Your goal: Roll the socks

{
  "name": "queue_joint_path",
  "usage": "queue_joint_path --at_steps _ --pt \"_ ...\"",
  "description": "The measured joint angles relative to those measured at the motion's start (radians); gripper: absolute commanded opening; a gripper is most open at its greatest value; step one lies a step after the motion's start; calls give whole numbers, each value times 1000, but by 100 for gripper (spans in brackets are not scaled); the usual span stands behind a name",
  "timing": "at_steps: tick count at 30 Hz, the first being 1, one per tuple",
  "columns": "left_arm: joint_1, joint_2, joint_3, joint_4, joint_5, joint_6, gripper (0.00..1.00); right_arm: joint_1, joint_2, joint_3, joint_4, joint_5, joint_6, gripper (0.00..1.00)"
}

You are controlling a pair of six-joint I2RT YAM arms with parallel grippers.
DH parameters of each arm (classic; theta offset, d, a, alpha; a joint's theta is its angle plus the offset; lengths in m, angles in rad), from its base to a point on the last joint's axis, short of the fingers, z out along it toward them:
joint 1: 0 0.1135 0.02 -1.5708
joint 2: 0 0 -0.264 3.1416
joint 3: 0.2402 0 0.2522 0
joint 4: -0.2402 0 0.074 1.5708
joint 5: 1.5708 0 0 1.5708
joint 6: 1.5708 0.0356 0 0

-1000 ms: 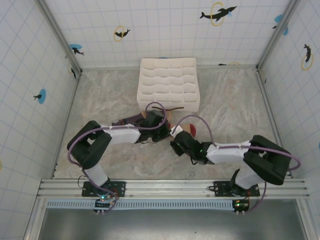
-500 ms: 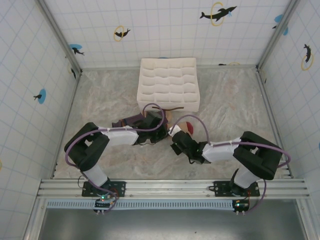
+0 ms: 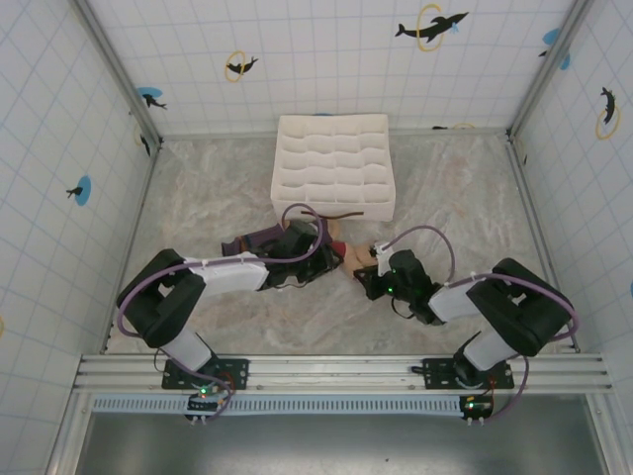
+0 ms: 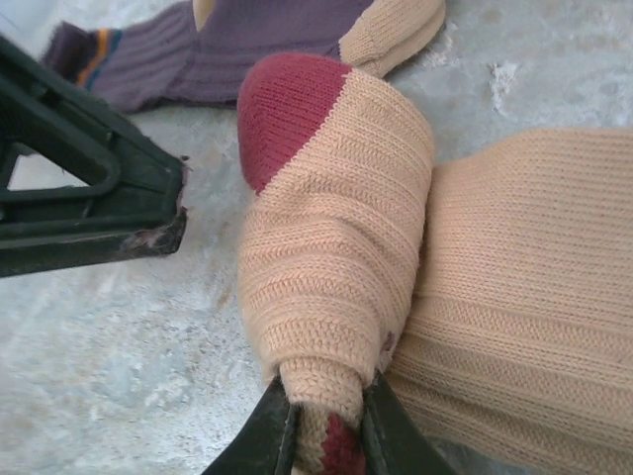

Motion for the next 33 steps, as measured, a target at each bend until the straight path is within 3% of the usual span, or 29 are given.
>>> queue_joint_path --at_steps 8,25,31,33 --pt "-2 14 0 42 26 15 57 -113 66 -49 139 -199 222 0" --pt "-48 175 94 116 51 23 56 -213 77 -70 135 -274 497 0" --pt "-48 225 129 129 50 21 45 -225 77 -70 132 -283 533 0" --pt "-48 240 140 138 52 20 39 -227 77 -71 132 -285 540 7"
